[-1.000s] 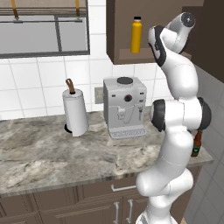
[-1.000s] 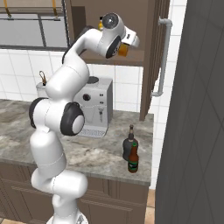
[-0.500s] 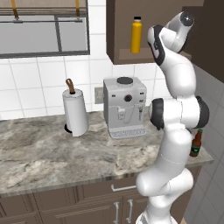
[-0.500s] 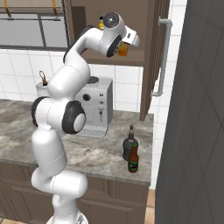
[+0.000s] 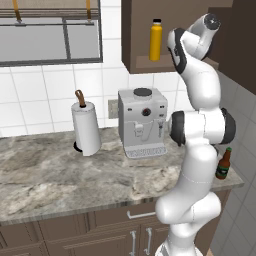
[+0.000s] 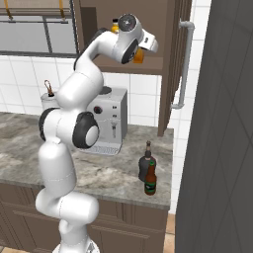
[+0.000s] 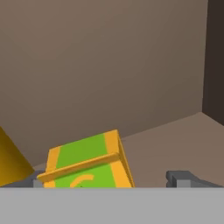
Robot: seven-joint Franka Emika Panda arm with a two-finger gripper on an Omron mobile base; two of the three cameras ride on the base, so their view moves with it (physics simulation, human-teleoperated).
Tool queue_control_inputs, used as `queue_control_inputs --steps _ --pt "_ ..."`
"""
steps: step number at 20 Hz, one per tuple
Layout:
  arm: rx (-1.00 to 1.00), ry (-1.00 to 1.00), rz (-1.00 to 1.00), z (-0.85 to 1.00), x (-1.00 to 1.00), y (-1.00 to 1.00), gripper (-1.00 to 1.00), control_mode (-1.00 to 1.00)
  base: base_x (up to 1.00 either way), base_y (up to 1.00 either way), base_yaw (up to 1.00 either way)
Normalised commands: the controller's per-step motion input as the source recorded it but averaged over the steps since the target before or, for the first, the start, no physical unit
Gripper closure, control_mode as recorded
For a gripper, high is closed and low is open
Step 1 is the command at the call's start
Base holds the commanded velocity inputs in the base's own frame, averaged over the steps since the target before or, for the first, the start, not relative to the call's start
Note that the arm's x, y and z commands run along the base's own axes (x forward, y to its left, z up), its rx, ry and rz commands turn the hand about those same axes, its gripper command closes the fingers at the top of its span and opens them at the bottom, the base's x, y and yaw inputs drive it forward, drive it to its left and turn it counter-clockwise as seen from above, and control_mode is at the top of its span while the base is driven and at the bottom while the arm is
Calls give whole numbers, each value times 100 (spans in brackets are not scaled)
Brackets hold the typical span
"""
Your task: Sort all alcoholic drinks to one cabinet, and non-alcoholic drinks to the other.
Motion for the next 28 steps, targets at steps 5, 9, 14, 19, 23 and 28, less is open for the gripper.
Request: queue_control_inputs --steps 5,9,14,19,23,28 --pt "2 0 0 0 13 -1 -100 -100 0 0 0" --pt "3 0 0 6 7 0 -100 -100 0 0 0" --pt "4 0 0 12 0 0 -100 -100 0 0 0" --pt "5 0 0 12 -7 0 -100 -100 0 0 0" --pt "5 0 0 7 -16 0 -100 -100 0 0 0" --pt "3 1 0 0 -30 0 -100 -100 0 0 0"
